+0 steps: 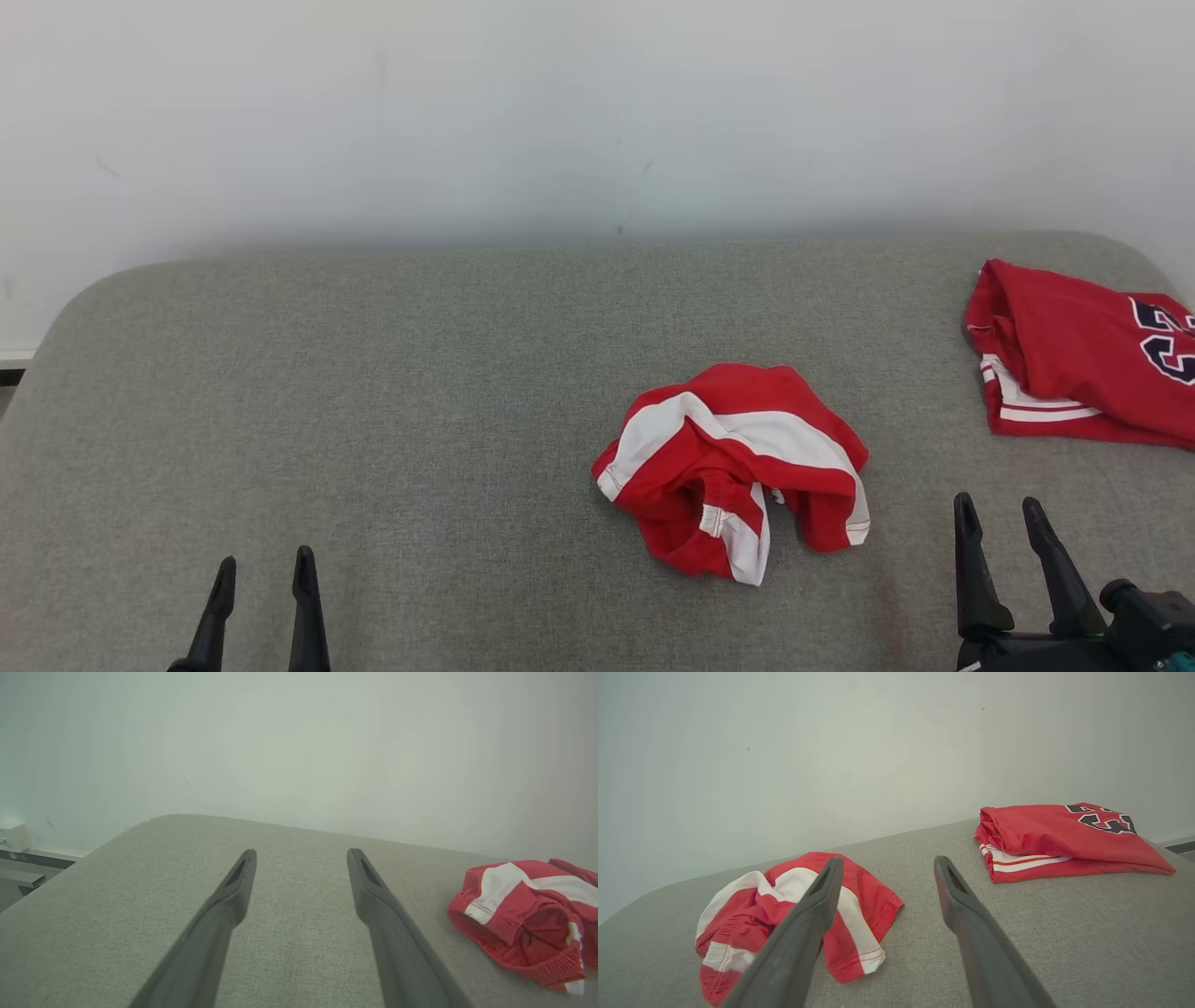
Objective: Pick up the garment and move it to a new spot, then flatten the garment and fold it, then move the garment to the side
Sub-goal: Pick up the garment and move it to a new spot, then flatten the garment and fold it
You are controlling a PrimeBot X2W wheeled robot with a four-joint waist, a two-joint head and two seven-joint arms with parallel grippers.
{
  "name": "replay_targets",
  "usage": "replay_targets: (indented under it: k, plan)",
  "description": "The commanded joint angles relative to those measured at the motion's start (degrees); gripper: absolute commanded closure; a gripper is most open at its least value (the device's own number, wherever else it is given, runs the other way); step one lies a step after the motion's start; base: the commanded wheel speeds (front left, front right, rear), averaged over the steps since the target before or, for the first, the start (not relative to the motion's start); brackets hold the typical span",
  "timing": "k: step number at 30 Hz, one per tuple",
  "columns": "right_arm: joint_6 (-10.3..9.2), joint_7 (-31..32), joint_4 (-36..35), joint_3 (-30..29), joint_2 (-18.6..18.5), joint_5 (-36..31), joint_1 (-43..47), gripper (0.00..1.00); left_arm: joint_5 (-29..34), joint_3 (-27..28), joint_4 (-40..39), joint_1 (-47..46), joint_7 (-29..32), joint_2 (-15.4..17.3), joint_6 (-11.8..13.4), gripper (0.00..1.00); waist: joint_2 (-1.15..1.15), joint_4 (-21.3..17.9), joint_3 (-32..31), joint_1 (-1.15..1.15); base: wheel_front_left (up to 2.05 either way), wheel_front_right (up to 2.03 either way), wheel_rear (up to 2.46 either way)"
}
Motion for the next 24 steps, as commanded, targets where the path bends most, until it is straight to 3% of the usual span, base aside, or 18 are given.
replay_targets:
  k: [1, 19, 24]
  plan:
    - [-0.16, 0.1, -0.3, -0.1, 0.0, 0.3, 0.6, 0.0, 0.9, 0.6, 0.3, 0.9, -0.2, -0.4, -0.5, 0.0, 0.0, 0.0, 0.0, 0.0, 0.0, 0.0, 0.0]
    - [-0.16, 1.0, -0.9, 0.2, 0.5, -0.1, 0.8, 0.0, 3.4, 3.8, 2.6, 0.5, -0.2, -3.1, -3.5, 0.0, 0.0, 0.2, -0.2, 0.0, 0.0, 0.0, 0.0]
    - [-0.16, 1.1, -0.8, 0.5, 0.4, 0.0, 0.2, 0.0, 3.8, 1.6, 3.4, -1.2, -0.2, -3.8, -4.8, 0.0, 0.0, -0.3, 0.1, 0.0, 0.0, 0.0, 0.0]
